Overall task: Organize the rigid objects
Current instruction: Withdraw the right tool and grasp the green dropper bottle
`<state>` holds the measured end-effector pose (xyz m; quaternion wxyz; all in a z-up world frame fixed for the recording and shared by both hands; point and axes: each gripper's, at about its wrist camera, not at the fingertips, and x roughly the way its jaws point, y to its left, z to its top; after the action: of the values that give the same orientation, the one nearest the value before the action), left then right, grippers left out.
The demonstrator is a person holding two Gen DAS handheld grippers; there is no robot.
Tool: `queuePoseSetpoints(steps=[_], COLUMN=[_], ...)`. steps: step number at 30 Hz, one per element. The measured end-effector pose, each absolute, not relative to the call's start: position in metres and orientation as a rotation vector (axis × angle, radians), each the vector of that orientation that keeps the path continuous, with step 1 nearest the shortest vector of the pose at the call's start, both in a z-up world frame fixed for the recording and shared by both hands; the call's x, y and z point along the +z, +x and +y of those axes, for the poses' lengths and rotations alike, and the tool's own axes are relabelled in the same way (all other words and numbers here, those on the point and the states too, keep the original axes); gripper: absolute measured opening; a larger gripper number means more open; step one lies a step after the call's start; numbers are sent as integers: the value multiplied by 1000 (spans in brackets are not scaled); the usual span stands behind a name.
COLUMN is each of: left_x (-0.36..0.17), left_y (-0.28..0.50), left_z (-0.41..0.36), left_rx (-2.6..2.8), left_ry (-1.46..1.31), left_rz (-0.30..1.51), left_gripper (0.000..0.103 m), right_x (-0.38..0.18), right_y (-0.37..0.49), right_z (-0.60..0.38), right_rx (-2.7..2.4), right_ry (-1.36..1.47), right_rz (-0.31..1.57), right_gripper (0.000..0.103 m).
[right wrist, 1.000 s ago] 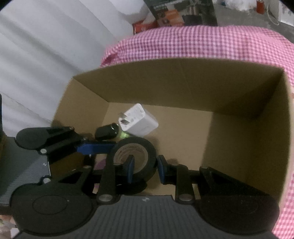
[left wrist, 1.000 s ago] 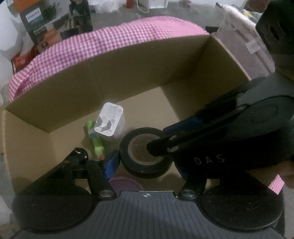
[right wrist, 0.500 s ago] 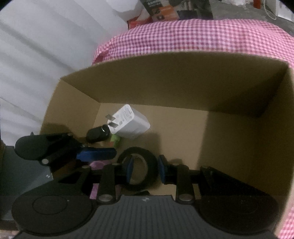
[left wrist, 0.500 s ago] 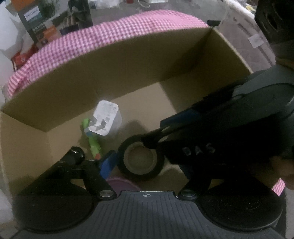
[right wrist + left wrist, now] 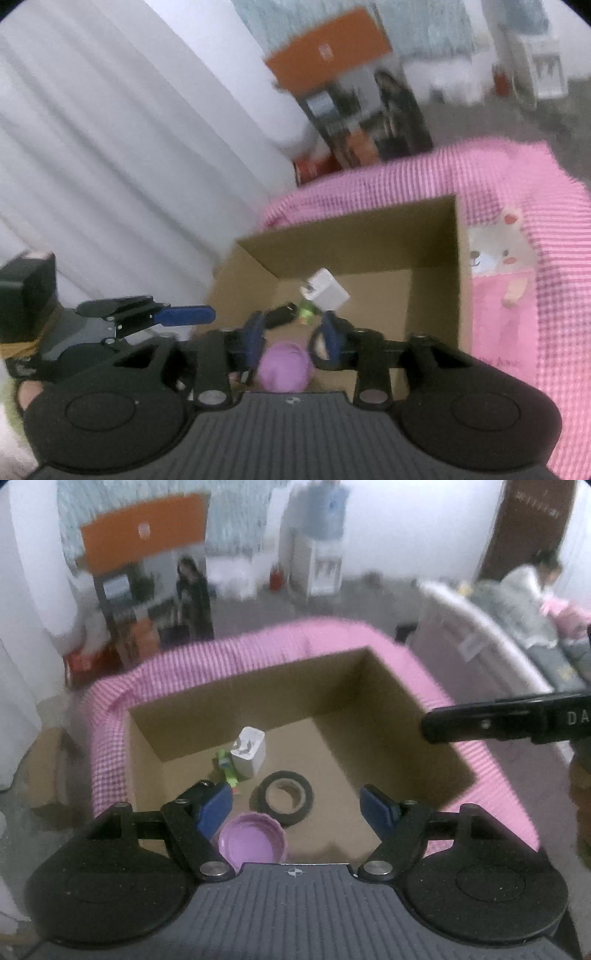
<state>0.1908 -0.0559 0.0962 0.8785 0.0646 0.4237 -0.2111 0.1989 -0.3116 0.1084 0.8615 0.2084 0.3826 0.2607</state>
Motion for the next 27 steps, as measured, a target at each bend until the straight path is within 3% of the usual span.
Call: queuePoseSetpoints(steps=[6,12,19,27], left_x=[73,33,-1,-13], left_y=[122,89,99,109], left_z=[-51,-64,-78,-81], left_rx=[-447,-446,-418,-380], left_ry=[126,148,178,205], left_rz=[769,705,710,694], left_gripper=[77,73,57,38], right_x=[100,72,37,17], right_y=[126,109,122,144], right_z=[-302,-272,-239,-222], right_rx=[561,548,538,543], right_ry=[440,395,315,272], right_rz=[693,694,803,853], right_gripper=[52,52,51,41])
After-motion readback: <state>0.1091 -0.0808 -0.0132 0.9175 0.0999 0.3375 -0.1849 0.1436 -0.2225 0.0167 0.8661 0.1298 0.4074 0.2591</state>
